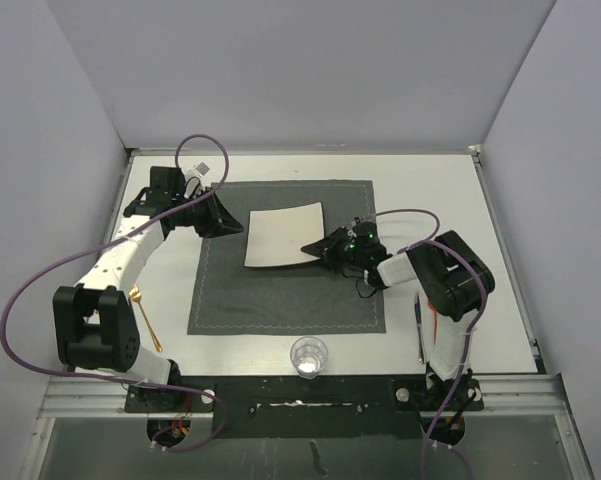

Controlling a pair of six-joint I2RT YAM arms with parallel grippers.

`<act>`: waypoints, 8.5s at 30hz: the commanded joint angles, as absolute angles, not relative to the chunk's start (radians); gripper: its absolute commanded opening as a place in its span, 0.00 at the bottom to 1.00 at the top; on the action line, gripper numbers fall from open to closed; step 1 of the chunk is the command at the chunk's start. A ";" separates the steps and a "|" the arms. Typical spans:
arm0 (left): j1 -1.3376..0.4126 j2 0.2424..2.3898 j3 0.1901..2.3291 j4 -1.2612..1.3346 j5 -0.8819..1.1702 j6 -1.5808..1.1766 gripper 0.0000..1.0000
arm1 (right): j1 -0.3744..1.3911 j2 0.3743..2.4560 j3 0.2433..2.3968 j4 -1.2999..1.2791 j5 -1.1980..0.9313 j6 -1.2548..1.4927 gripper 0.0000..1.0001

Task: Set the dinner table for one person
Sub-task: Place the plate on the napkin, then pick up the cup at the center of the board.

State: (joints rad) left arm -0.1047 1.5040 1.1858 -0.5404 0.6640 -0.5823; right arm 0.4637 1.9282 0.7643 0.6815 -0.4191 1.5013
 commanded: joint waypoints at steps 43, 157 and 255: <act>-0.098 1.430 1.180 -0.516 0.690 -0.572 0.10 | 0.500 1.757 0.823 0.415 -0.290 1.347 0.86; -0.545 1.292 1.063 -0.749 0.231 -0.605 0.33 | 1.133 1.498 1.344 -1.278 0.260 0.665 0.91; -0.456 1.240 0.963 -0.741 0.233 -0.606 0.33 | 1.189 1.568 1.401 -1.154 0.129 0.704 0.00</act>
State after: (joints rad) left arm -0.4652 1.2881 0.9596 -0.7666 0.2207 -0.6159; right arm 1.1973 1.6211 1.3270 -1.1244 0.1005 0.6964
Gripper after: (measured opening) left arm 0.332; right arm 0.056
